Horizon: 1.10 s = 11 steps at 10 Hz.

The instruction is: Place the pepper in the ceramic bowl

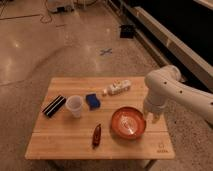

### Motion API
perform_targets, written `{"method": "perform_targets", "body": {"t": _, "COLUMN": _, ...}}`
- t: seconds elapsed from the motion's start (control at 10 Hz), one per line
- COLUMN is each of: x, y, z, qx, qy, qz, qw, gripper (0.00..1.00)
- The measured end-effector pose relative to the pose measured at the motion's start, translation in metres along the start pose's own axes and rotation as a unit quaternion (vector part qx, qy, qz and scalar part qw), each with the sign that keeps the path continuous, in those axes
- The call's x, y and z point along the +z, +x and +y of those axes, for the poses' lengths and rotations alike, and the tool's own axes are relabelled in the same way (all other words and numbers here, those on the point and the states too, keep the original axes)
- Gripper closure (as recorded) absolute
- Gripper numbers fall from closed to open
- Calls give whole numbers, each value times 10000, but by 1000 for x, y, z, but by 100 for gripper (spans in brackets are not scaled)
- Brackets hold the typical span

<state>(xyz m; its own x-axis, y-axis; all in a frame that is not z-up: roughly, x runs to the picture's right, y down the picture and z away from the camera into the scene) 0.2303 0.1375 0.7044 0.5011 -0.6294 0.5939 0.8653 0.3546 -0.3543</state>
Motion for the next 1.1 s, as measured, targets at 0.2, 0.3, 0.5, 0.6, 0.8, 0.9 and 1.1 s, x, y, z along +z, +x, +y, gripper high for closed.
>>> {"method": "perform_targets", "body": {"t": 0.2, "x": 5, "y": 8, "z": 1, "qx": -86, "qy": -68, "qz": -16, "qw": 9999, "gripper": 59}}
{"method": "perform_targets", "body": {"t": 0.3, "x": 5, "y": -3, "z": -6, "qx": -74, "qy": -53, "qz": -5, "qw": 10000, "gripper": 59}}
{"method": "perform_targets", "body": {"t": 0.5, "x": 6, "y": -15, "z": -18, "qx": -92, "qy": -35, "qz": -27, "qw": 9999, "gripper": 59}}
{"method": "perform_targets", "body": {"t": 0.6, "x": 5, "y": -12, "z": -21, "qx": -94, "qy": -13, "qz": -15, "qw": 10000, "gripper": 59}}
{"method": "perform_targets", "body": {"t": 0.8, "x": 2, "y": 2, "z": 0, "qx": -101, "qy": -45, "qz": -12, "qw": 9999, "gripper": 59}}
{"method": "perform_targets", "body": {"t": 0.9, "x": 4, "y": 3, "z": 5, "qx": -104, "qy": -63, "qz": -23, "qw": 9999, "gripper": 59}}
{"method": "perform_targets", "body": {"t": 1.1, "x": 10, "y": -4, "z": 1, "qx": -259, "qy": -109, "qz": -23, "qw": 9996, "gripper": 59}}
